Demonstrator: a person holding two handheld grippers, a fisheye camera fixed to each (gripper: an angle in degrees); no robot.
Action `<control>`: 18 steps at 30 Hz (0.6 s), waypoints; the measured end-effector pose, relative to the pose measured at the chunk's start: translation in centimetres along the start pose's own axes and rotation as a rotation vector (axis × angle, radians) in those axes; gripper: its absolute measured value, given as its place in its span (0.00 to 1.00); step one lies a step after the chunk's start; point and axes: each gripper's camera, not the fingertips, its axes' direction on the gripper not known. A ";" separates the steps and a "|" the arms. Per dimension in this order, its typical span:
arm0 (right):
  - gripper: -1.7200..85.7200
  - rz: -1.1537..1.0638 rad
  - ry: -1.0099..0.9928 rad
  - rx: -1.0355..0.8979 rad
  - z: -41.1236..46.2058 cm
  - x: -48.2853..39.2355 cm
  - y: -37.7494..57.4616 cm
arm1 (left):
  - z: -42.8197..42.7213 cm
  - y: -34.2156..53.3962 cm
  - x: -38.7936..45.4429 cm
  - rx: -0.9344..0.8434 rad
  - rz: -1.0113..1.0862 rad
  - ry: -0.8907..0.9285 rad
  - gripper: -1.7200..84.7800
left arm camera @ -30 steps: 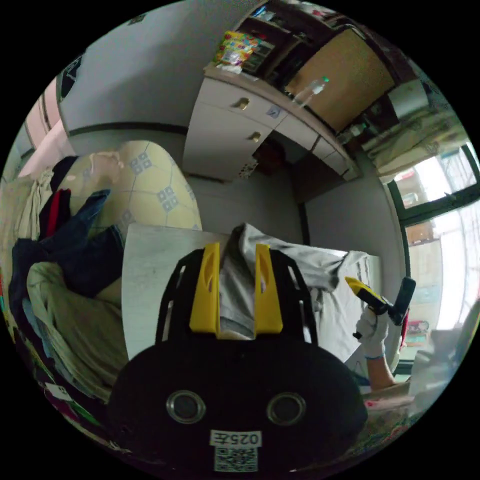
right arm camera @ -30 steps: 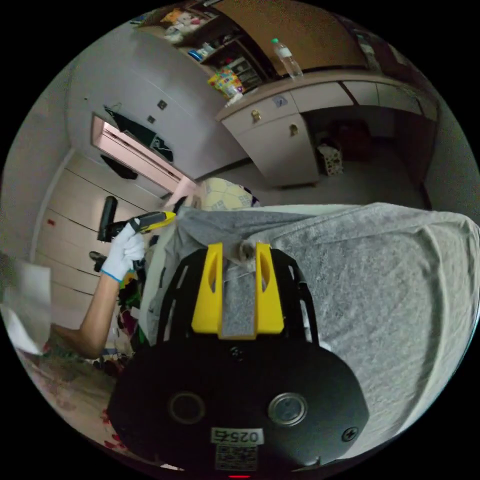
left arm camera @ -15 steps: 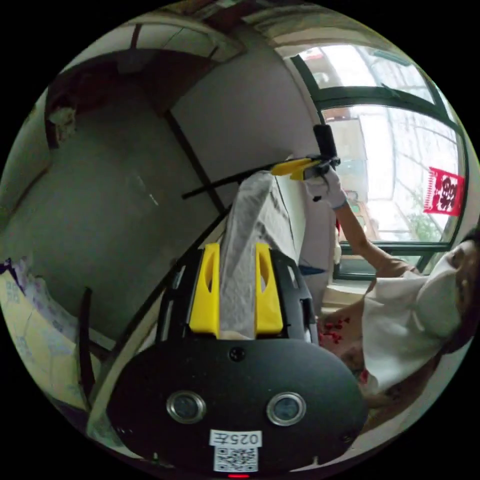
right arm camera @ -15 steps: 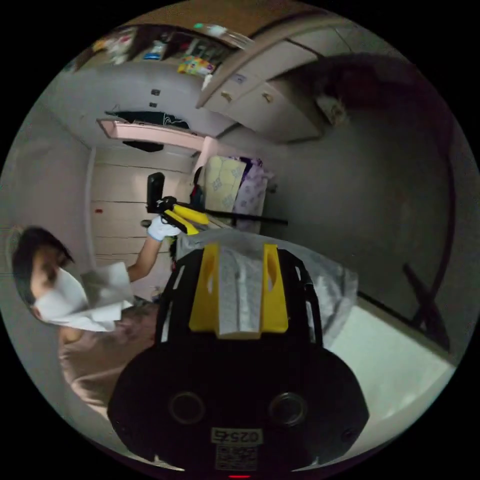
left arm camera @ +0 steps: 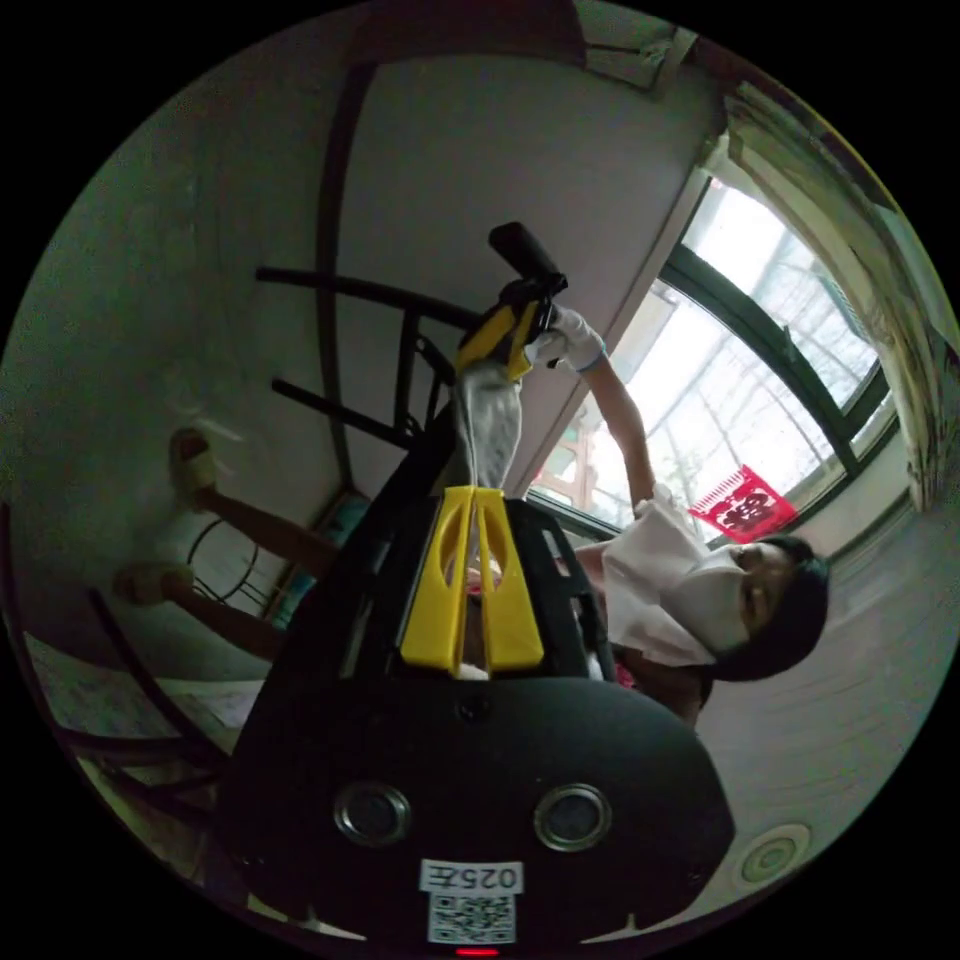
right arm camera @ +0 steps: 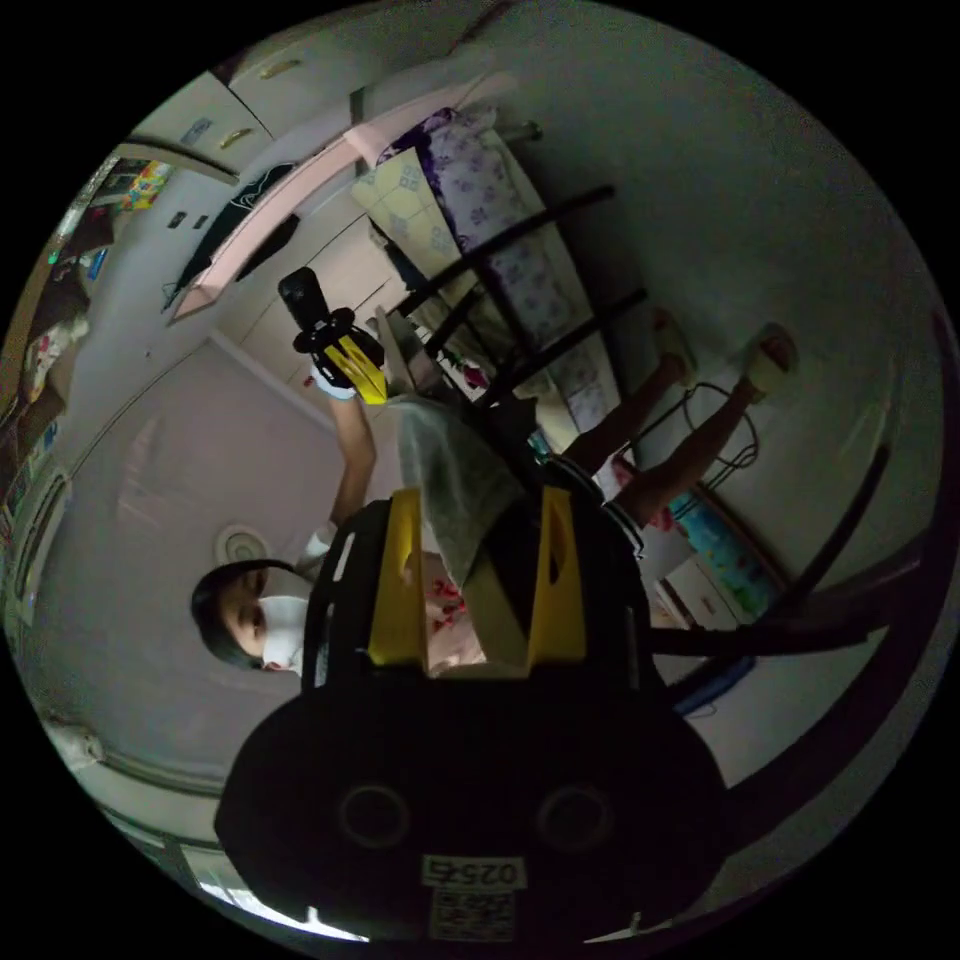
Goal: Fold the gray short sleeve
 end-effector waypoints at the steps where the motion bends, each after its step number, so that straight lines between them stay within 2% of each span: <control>1: 0.15 -0.023 -0.035 0.001 -0.3 0.1 -0.7 | 0.2 0.1 -0.1 -0.001 0.015 -0.023 0.01; 2: 0.09 -0.061 -0.073 0.015 -0.7 -0.1 -1.3 | 0.3 0.3 -0.3 0.010 0.020 -0.046 0.01; 4: 0.03 -0.113 -0.102 0.070 -1.4 -0.6 -1.8 | 0.2 0.8 -0.4 0.038 0.025 -0.067 0.01; 7: 0.02 -0.234 -0.052 0.142 -1.7 -2.8 -0.9 | -0.2 2.3 0.9 0.101 0.088 -0.129 0.01; 9: 0.01 -0.331 0.076 0.222 -1.1 -5.2 1.3 | -0.2 4.0 3.2 0.148 0.180 -0.192 0.01; 11: 0.01 -0.540 0.343 0.342 1.8 -9.7 6.3 | 0.8 7.8 7.3 0.221 0.331 -0.243 0.01; 12: 0.01 -0.604 0.404 0.378 2.9 -10.9 8.0 | 1.3 9.0 8.3 0.231 0.370 -0.257 0.01; 14: 0.02 -0.861 0.638 0.554 8.8 -14.3 16.2 | 4.6 14.4 11.5 0.281 0.472 -0.386 0.01; 16: 0.02 -1.000 0.766 0.620 14.1 -14.8 21.5 | 8.3 18.0 12.2 0.304 0.512 -0.511 0.01; 18: 0.03 -0.988 0.971 0.665 19.4 -13.3 24.2 | 12.3 20.7 11.2 0.327 0.525 -0.611 0.01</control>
